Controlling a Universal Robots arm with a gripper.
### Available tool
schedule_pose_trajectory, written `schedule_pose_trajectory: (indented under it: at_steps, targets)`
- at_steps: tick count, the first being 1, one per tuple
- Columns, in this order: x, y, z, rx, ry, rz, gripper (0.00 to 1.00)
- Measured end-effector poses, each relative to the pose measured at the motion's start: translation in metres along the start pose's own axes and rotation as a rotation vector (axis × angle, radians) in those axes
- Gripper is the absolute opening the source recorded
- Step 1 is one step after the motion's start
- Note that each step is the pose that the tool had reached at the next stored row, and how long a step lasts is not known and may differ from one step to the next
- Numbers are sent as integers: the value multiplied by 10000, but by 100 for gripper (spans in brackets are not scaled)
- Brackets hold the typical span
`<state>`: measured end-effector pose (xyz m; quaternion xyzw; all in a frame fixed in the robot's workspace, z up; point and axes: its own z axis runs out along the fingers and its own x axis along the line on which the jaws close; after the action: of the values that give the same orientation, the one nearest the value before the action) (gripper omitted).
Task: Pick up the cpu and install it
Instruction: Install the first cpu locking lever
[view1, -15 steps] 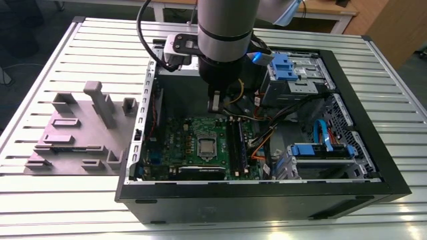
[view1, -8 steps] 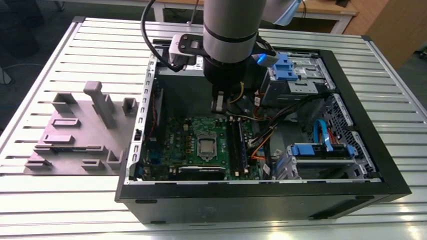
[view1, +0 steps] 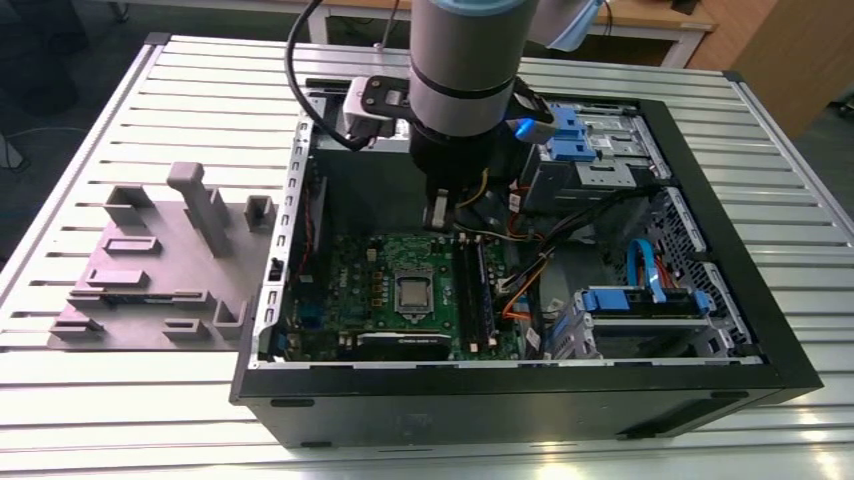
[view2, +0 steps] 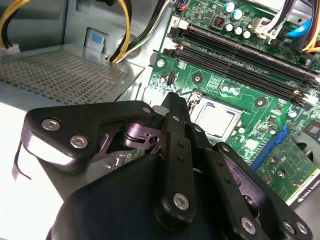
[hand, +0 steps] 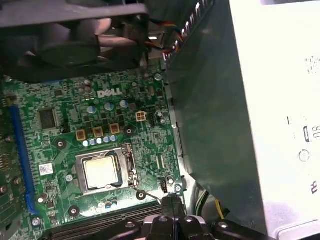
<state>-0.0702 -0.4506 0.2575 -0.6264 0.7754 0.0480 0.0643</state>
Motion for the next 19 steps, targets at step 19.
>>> schedule_pose_trajectory:
  at_steps: [19]
  targets:
    - [-22, -123, 38, 152, 127, 812, 10]
